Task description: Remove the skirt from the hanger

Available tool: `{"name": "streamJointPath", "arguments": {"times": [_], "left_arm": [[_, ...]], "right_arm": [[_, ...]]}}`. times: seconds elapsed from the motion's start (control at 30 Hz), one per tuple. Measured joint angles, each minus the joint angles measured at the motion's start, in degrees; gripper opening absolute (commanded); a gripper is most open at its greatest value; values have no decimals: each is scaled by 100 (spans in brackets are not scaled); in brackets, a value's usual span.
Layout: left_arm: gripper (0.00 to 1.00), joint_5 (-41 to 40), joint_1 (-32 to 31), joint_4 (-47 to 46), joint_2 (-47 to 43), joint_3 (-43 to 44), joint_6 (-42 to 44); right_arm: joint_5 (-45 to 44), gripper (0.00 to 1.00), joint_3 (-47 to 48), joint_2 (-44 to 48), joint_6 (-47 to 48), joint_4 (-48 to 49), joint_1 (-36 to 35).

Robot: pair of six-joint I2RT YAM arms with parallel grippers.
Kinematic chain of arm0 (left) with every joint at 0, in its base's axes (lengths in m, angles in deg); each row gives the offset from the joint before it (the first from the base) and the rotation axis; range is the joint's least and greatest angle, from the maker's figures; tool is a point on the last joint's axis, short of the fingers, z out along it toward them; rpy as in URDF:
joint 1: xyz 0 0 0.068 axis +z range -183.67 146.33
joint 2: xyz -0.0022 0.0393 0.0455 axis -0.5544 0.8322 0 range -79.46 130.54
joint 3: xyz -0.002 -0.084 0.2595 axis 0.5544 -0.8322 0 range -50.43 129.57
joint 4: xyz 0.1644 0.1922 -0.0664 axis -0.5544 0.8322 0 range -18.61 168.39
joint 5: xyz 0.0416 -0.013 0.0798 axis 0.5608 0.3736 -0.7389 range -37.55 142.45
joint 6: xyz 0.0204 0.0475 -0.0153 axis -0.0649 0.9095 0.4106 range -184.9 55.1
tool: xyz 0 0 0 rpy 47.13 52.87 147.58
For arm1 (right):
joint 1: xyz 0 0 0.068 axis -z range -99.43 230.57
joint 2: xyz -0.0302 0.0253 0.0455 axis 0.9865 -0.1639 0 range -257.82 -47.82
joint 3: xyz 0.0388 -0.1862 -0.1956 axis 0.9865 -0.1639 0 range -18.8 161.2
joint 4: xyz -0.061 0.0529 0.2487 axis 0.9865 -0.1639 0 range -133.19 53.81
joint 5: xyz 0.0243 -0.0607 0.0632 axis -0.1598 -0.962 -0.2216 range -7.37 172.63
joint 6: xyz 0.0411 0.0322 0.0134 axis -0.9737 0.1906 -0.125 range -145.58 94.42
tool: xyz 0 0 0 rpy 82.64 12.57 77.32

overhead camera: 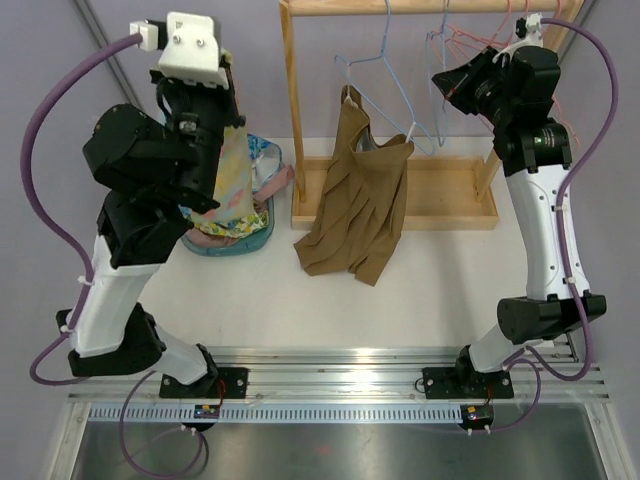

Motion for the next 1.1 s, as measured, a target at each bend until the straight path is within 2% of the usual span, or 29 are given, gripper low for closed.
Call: {"name": "streamJointPath", "arguments": {"times": [0.1,0.17,0.23,0.3,0.43,0.5,0.6,0.63,0.67,0.7,0.73,0.87,0.9,0.93,0.97,1.03,1.1], "left_arm": [[0,131,481,-1075,638,800,1139],[0,310,890,-1665,863,859,1539],[0,529,1552,-1851,1056,828,1598],[0,807,2428,-1803,1169,566,1222],[0,1176,3882,-1543,1252,-721,109],[0,1204,4378,-1266,1537,-1207,-424],[0,1270,4852,-632,2306,-1471,-1311],[7,1377,4962,-433,2503,-1606,-1613],[25,1462,5038,-269,2612,-1764,-1827],[85,1598,5123,-39,2691,-1952,-2041],[99,1746,5182,205,2717,-2111,-2253],[99,2186,5340,881,2566,-2267,-3038],[99,2256,5335,940,2448,-2315,-3139],[99,2332,5318,988,2225,-2424,-3252],[99,2406,5298,999,1941,-2592,-3342],[99,2531,5265,1005,1266,-2997,-3453],[99,2697,5222,1036,247,-3364,-3541]], "right_arm": [[17,0,144,-247,-50,142,44],[70,0,173,-334,-107,179,111],[153,0,181,-393,-170,236,199],[282,0,127,-404,-212,321,286],[387,0,-442,-175,-269,658,413],[393,0,-824,2,-295,748,472],[387,0,-1259,212,-299,791,533],[385,0,-1338,258,-297,833,546],[382,0,-1384,297,-295,872,553],[378,0,-1419,341,-295,879,555],[376,0,-1438,382,-295,874,555],[369,0,-1394,439,-286,826,557],[369,5,-1360,439,-275,778,557],[369,19,-1311,433,-269,713,557],[369,68,-1270,431,-273,662,560],[365,99,-1174,431,-234,566,566],[280,99,-1067,448,-142,520,577]]}}
